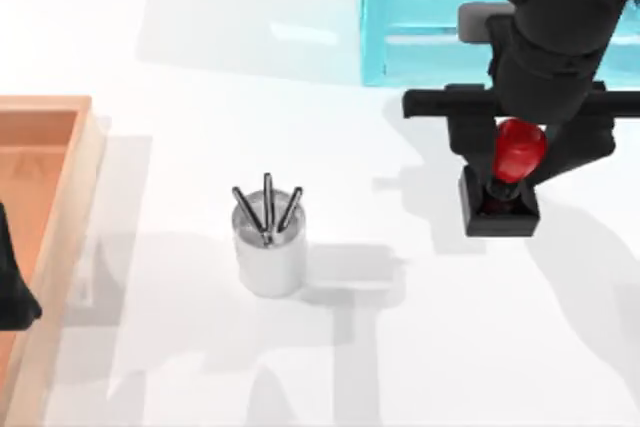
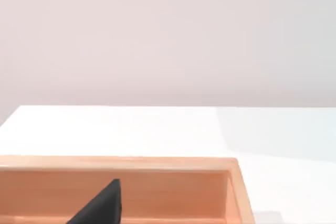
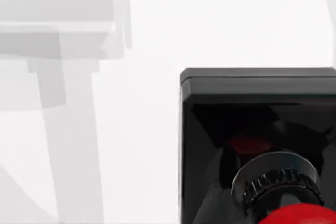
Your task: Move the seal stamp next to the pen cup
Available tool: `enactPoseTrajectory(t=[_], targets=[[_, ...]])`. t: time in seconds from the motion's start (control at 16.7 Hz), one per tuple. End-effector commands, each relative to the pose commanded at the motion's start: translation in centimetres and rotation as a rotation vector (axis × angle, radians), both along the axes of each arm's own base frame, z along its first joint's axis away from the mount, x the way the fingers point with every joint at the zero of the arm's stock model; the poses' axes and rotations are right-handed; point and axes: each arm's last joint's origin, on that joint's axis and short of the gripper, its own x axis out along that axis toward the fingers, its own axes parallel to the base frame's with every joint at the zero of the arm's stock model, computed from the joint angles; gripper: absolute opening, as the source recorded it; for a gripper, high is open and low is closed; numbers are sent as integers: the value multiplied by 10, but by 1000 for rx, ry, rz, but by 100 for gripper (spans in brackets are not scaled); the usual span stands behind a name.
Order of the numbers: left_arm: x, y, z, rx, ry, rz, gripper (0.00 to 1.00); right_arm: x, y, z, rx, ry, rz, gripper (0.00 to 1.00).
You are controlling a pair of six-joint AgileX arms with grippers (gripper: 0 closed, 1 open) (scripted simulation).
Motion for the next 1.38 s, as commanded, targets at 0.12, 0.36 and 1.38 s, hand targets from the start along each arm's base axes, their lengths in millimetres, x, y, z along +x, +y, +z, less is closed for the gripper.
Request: enactPoseTrajectory(t=[0.12,0.36,1.38], targets=[[0,0,0,0,0,0,100,-1,1,2,0,-1,0,0],[0,0,0,0,0,0,100,1,3,1,2,-1,-3,0],[0,0,0,0,0,0,100,44,97,-33,2,0,-4,0]])
